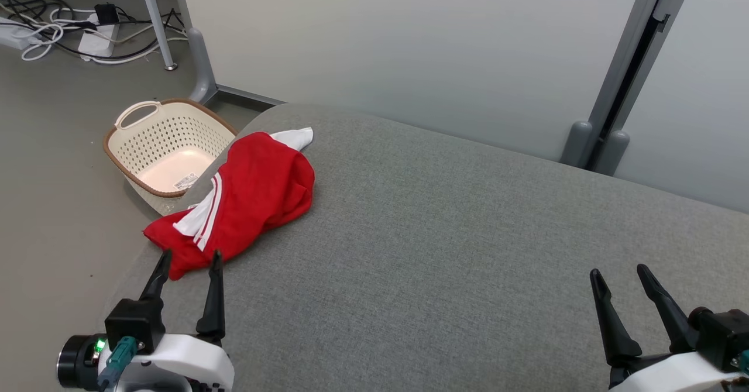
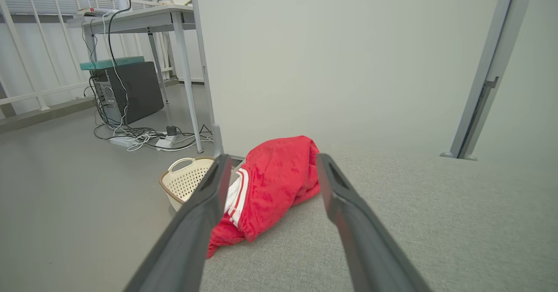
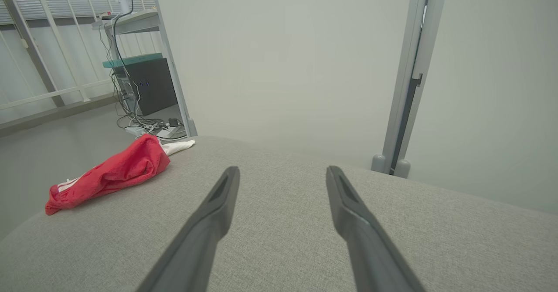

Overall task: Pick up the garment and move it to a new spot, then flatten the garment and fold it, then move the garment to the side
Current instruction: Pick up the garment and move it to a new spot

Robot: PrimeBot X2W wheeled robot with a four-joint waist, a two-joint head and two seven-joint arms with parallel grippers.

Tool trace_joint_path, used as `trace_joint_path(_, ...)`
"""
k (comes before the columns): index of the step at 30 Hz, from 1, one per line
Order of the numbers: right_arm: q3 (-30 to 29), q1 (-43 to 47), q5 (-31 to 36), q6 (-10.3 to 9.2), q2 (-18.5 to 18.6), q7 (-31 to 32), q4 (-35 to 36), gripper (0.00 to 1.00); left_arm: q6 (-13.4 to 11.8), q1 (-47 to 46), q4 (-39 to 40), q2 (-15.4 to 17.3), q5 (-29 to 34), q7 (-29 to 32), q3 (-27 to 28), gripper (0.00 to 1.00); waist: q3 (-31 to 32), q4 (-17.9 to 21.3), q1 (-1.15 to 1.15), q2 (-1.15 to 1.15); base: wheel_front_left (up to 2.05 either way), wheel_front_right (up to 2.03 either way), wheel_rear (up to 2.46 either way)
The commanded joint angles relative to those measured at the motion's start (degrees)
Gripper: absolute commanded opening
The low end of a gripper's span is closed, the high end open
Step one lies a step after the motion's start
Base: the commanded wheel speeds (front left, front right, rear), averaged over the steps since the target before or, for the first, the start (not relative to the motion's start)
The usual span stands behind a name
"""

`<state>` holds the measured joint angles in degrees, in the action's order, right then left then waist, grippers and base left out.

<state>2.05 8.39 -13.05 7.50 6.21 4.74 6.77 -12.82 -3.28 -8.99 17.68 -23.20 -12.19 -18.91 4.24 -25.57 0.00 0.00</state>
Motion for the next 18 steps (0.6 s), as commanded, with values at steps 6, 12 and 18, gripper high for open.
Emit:
trace_joint_path(6, 0.2, -2.4, 0.4, -0.02, 1.6, 1.7, 2.1, 1.0, 1.9, -5.4, -4.6, -1.1, -1.4, 0.0, 0.1, 1.0, -4.7, 2.5, 0.0, 0.0, 0.0, 0.0, 0.0)
trace_joint_path(12, -1.0, -6.1, 1.6, -0.02, 3.5, 4.2, 6.7, 1.0, 5.5, -14.6, -15.1, -3.5, -5.0, -0.6, 1.6, 1.0, -14.6, 6.3, 0.0, 0.0, 0.0, 0.0, 0.0)
trace_joint_path(18, -1.8, -9.7, 2.6, -0.02, 4.5, 5.5, 9.5, 1.0, 10.6, -25.1, -30.9, -4.0, -7.6, -1.0, 2.7, 1.0, -22.5, 9.5, 0.0, 0.0, 0.0, 0.0, 0.0)
